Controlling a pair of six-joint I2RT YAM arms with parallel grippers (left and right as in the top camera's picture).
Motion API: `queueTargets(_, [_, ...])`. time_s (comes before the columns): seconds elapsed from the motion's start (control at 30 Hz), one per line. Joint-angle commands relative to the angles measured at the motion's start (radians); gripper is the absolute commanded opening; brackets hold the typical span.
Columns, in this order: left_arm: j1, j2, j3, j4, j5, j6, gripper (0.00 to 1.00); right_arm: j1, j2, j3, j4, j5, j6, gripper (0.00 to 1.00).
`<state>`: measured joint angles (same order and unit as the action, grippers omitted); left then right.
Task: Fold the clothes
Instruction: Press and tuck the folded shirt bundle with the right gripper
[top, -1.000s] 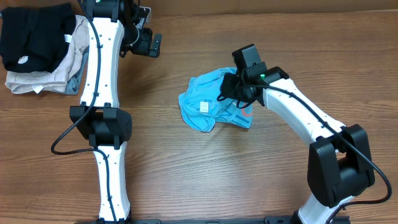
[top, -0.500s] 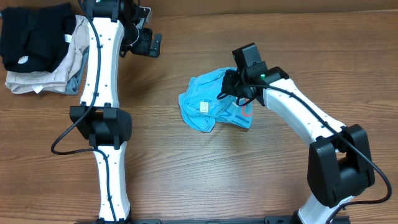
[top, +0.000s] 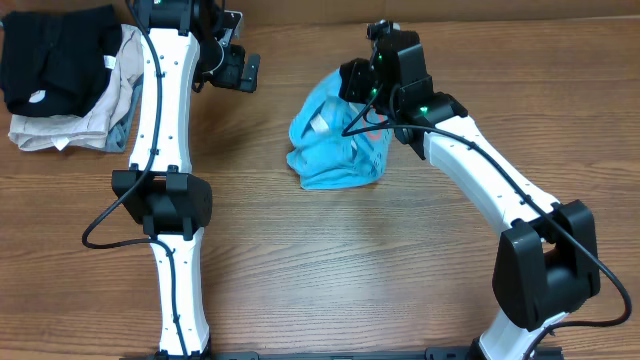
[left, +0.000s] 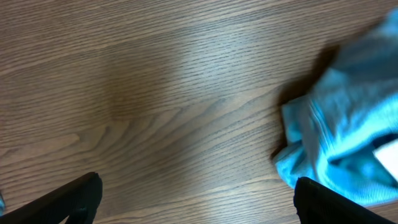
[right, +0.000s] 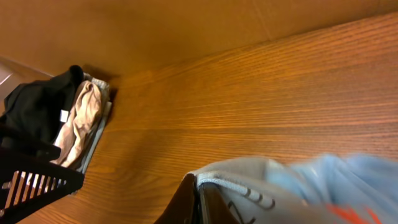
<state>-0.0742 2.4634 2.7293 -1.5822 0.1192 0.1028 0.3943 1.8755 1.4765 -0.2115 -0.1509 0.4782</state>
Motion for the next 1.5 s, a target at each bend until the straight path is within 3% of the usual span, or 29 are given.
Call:
queueTargets(0.0, [0.002,-0.002,0.022,0.002,0.012,-0.014,1.00,-0.004,0.056,0.022,0.008,0.001,-0.014,0.18])
queueTargets(0.03, [0.002,-0.002,0.022,0.001,0.012,-0.014,1.00,-0.007,0.067,0.022,0.005,0.000,-0.014,0.51])
queueTargets(0.1, [0.002,-0.002,0.022,-0.011,0.016,-0.014,1.00,-0.013,0.066,0.024,-0.055,-0.003,-0.010,1.00])
queueTargets(0.27, [0.002,-0.002,0.022,-0.037,0.032,-0.005,1.00,-0.010,0.032,0.064,-0.295,-0.039,-0.020,1.00])
queueTargets(0.4, [0.002,-0.002,0.022,-0.024,0.032,-0.006,1.00,0.029,0.045,0.061,-0.428,-0.045,-0.113,1.00])
queueTargets(0.57, [0.002,-0.002,0.022,-0.011,0.039,-0.006,1.00,0.095,0.086,0.053,-0.465,0.019,-0.192,0.88])
queueTargets(0.67, [0.002,-0.002,0.022,-0.011,0.039,-0.006,1.00,0.126,0.128,0.051,-0.460,0.082,-0.192,0.77])
queueTargets(0.77, [0.002,0.001,0.022,-0.011,0.039,-0.006,1.00,0.132,0.149,0.050,-0.460,0.114,-0.190,0.58])
queueTargets(0.9, [0.002,0.002,0.022,-0.011,0.038,-0.006,1.00,0.129,0.149,0.050,-0.460,0.201,-0.159,0.48])
queueTargets(1.0, [0.002,0.002,0.022,-0.010,0.039,-0.006,1.00,0.121,0.149,0.050,-0.463,0.235,-0.149,0.31])
queueTargets(1.1, [0.002,0.002,0.022,-0.010,0.038,-0.006,1.00,0.109,0.145,0.051,-0.473,0.244,-0.148,0.06])
queueTargets(1.3, [0.002,0.002,0.022,-0.013,0.038,-0.006,1.00,0.104,0.067,0.062,-0.572,0.230,-0.138,0.04])
queueTargets(1.47, [0.002,0.002,0.022,-0.020,0.039,-0.006,1.00,0.109,-0.027,0.064,-0.718,0.083,-0.137,0.04])
